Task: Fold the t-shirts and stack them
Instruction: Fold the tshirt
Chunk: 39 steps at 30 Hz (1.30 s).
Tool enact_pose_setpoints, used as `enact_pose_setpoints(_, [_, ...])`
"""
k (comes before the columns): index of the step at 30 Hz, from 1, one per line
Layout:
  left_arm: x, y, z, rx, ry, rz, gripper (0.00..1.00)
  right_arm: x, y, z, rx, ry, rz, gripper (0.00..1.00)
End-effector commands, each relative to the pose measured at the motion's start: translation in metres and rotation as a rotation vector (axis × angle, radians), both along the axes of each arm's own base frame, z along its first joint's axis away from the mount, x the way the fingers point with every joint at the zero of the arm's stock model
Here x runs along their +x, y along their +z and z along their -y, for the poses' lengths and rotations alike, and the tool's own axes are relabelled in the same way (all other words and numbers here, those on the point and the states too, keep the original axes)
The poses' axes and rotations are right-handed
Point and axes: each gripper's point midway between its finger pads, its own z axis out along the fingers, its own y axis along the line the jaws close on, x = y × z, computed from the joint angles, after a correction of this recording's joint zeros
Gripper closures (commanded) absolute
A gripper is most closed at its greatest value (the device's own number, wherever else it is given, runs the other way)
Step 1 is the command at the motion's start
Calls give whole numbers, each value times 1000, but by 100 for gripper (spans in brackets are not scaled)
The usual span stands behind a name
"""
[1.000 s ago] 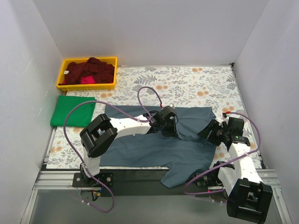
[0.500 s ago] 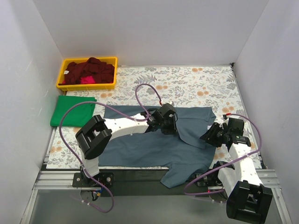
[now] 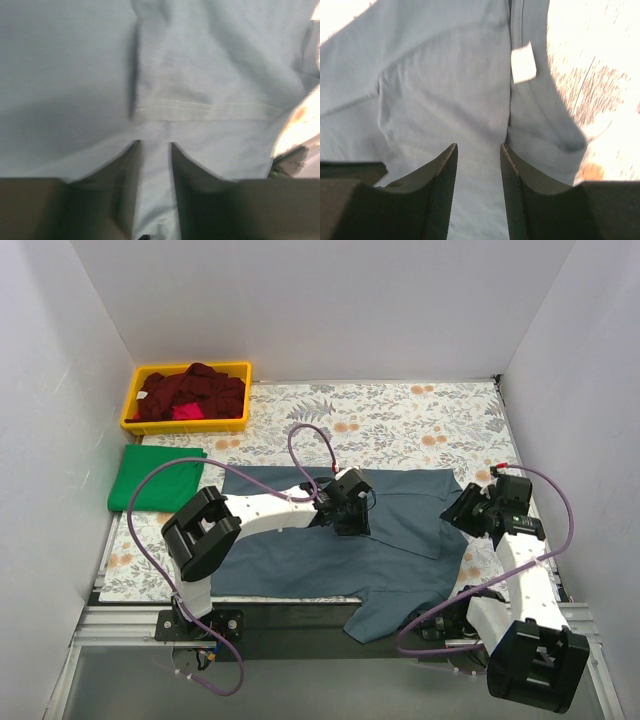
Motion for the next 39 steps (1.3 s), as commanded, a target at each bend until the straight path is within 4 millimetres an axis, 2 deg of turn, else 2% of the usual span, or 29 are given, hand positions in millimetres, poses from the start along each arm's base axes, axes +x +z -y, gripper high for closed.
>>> enact_pose_setpoints(1, [16,20,-16,37,51,75,67,41,27,16,-44,-56,119,53])
enact_pose_setpoints(3, [25,30,-25,49,66,112,54,58,34,22,-58,-78,160,53])
enact_pose_setpoints(4, [29,33,-30,58,77,128,43,67,32,25,-55,-85,156,53])
enact_pose_setpoints(6, [50,49,-50,61,131,180,37,86,32,27,-38,-91,184,53])
enact_pose_setpoints(7, [58,51,-60,68,151,188,36,95,35,27,-29,-85,203,53])
enact_pose_setpoints(8, [78,54,-81,75,209,194,36,100,36,26,-18,-76,211,53])
enact_pose_setpoints(9, [89,62,-94,68,237,211,36,107,37,28,-16,-77,221,53])
enact_pose_setpoints(10, [109,60,-123,97,294,219,36,118,34,31,-20,-69,226,53])
enact_pose_setpoints(11, [120,59,-139,120,320,231,35,124,34,33,-16,-63,230,53])
enact_pose_setpoints(12, [132,59,-157,154,360,253,35,128,24,36,-4,-64,206,53])
enact_pose_setpoints(15, [163,52,-210,239,443,277,37,142,22,41,28,-49,224,54])
enact_pose_setpoints(16, [174,46,-229,263,475,272,37,144,13,42,36,-46,204,54])
enact_pose_setpoints(19, [188,24,-256,288,524,233,39,154,2,44,60,-36,204,55])
enact_pose_setpoints(22, [197,10,-278,307,569,193,42,163,-7,40,95,-6,196,58])
enact_pose_setpoints(23, [198,-1,-283,320,578,167,42,165,-9,40,103,3,196,58])
enact_pose_setpoints(24, [200,-4,-288,318,592,158,46,169,-11,41,104,7,204,59])
enact_pose_setpoints(27, [206,-20,-300,336,608,123,49,172,-28,41,123,29,174,63])
enact_pose_setpoints(29, [212,-23,-309,353,628,113,51,177,-31,44,122,35,173,72])
enact_pose_setpoints(30, [211,-32,-313,370,631,93,51,177,-38,47,121,32,160,75])
enact_pose_setpoints(31, [214,-34,-321,374,649,84,53,181,-38,50,116,27,164,84])
enact_pose_setpoints(34, [218,-49,-333,400,668,58,54,189,-47,61,84,15,150,99])
enact_pose_setpoints(35, [220,-50,-334,406,666,58,54,198,-44,67,68,13,164,99])
enact_pose_setpoints(36, [224,-52,-335,417,664,63,54,201,-53,69,73,9,145,99])
enact_pose_setpoints(37, [224,-58,-337,433,658,54,54,206,-53,71,73,9,147,99])
enact_pose_setpoints(38, [230,-56,-338,433,662,64,54,217,-49,74,66,13,165,99])
enact_pose_setpoints(39, [232,-58,-338,438,666,64,54,223,-57,76,69,13,155,99])
